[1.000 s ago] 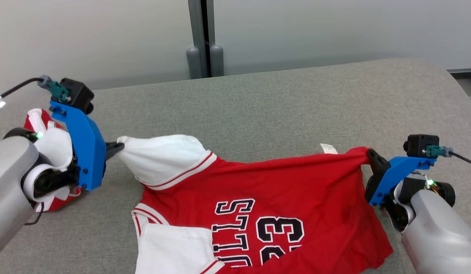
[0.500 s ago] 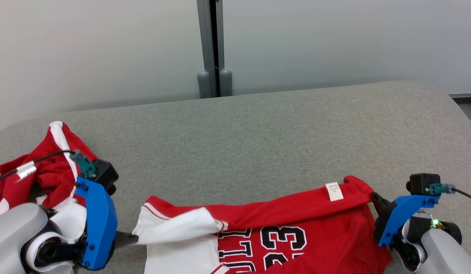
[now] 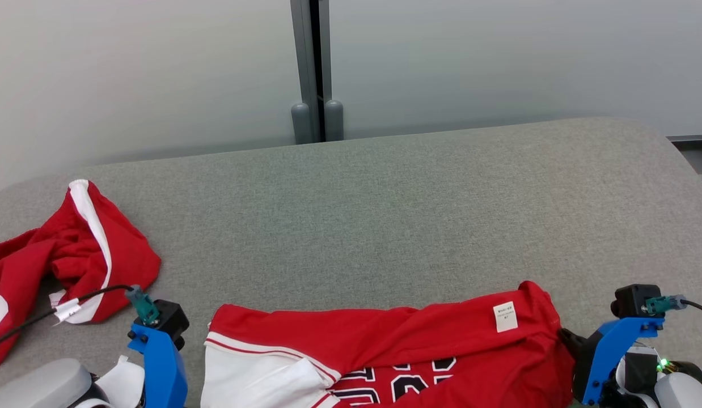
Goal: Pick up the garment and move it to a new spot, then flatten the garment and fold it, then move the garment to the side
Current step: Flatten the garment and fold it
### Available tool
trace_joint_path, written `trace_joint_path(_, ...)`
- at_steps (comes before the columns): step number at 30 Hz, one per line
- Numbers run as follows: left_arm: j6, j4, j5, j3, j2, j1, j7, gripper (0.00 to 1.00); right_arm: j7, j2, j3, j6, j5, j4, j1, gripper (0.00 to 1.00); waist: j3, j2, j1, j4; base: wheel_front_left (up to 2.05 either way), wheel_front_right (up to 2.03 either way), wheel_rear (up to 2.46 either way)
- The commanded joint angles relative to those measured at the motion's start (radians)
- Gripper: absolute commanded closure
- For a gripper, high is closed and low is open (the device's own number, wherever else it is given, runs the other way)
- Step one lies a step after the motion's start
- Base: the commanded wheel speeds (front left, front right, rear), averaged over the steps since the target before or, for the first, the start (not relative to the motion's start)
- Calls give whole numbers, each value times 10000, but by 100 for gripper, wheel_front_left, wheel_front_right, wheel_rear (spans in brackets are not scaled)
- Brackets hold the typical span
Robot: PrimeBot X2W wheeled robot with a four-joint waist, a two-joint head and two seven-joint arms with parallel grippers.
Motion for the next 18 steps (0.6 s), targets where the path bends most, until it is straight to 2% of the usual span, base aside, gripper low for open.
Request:
trace_joint_path(1,-19,103,-9,-13,-105,213,-18,100,232,46,-86,5,-125,-261,294,100,13,1,0,-14,0,0,0)
trace_joint_path(5,-45,399,-82,-18,-264,509,48,100,876,239,-592,5,-405,-1239,874,100,31,1,0,-17,0,0,0)
trace_joint_path(6,-57,449,-81,-20,-310,570,20,93,1017,305,-770,4,-494,-1471,1006,100,36,1,0,-12,0,0,0)
trace_joint_path(7,-66,507,-61,-21,-340,621,-3,62,1216,372,-919,5,-580,-1673,1145,100,35,1,0,-6,0,0,0)
trace_joint_path(8,-85,573,-48,-22,-365,661,-35,41,1402,440,-1070,5,-692,-1865,1279,100,30,1,0,3,0,0,0)
trace_joint_path(9,-105,648,-23,-23,-377,684,-48,0,1575,523,-1231,5,-786,-2066,1380,100,24,1,0,10,0,0,0)
trace_joint_path(11,-122,759,3,-25,-395,738,-45,0,1880,659,-1520,5,-990,-2451,1583,54,2,1,0,21,0,0,0)
trace_joint_path(12,-129,793,28,-26,-411,763,-55,0,2021,728,-1624,5,-1079,-2640,1668,0,-15,1,0,29,0,0,0)
trace_joint_path(18,-175,800,80,272,-239,707,-544,0,2274,1133,-2186,5,-1111,-3779,1924,0,-117,1,0,94,0,0,0)
